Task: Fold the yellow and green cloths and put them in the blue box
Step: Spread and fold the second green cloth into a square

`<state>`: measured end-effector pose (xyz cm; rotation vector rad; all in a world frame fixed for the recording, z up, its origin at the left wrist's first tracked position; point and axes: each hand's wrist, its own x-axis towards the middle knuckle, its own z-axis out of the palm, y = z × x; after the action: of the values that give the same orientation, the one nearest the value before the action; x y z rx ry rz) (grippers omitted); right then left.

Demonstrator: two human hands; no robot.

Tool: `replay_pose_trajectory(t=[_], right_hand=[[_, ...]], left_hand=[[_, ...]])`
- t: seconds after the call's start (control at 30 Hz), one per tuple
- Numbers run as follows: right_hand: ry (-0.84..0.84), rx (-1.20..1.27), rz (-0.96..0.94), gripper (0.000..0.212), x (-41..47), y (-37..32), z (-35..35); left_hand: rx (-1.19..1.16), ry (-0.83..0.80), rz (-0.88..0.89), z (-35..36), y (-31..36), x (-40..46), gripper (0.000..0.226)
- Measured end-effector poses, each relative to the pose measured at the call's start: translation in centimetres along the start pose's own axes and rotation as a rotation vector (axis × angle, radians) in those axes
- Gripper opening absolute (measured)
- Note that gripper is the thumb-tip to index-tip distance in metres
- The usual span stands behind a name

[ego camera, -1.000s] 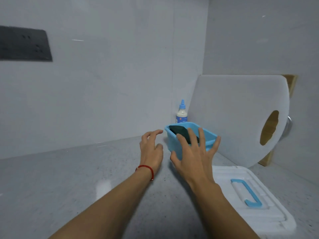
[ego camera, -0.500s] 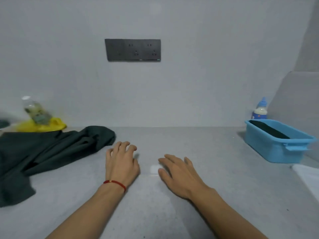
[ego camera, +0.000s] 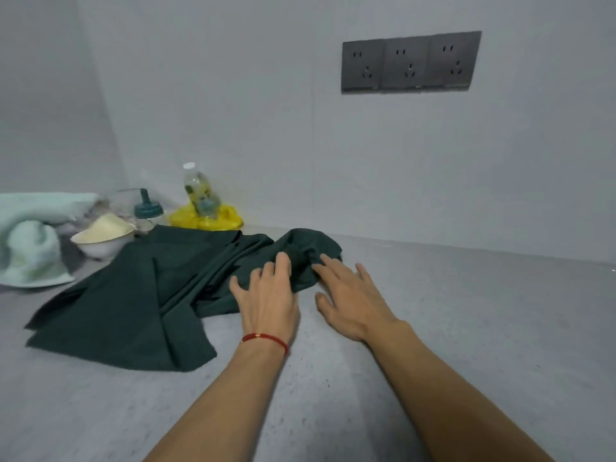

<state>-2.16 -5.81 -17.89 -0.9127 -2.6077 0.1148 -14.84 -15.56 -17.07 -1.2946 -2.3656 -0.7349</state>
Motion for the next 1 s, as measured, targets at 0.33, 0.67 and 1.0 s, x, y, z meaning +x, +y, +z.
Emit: replay_pose_trajectory(t=[0.33,0.67,1.0], right_hand=[[-0.01,0.079,0.161,0.031,-1.8,5.4,-3.2],[0.231,0.418,0.481,0.042,-19.3,14.1,-11.1],[0.023,0.595,0.184,0.034,-20.0,11.0,-11.8]], left_hand=[[-0.29,0.169,0.299,-1.3,0.5,-0.7,0.016],[-0.218,-0.504,0.594,-0.7,6.7,-6.1,0.051],[0.001,-0.606,0.245,-1.0,14.5,-4.9,0.079]])
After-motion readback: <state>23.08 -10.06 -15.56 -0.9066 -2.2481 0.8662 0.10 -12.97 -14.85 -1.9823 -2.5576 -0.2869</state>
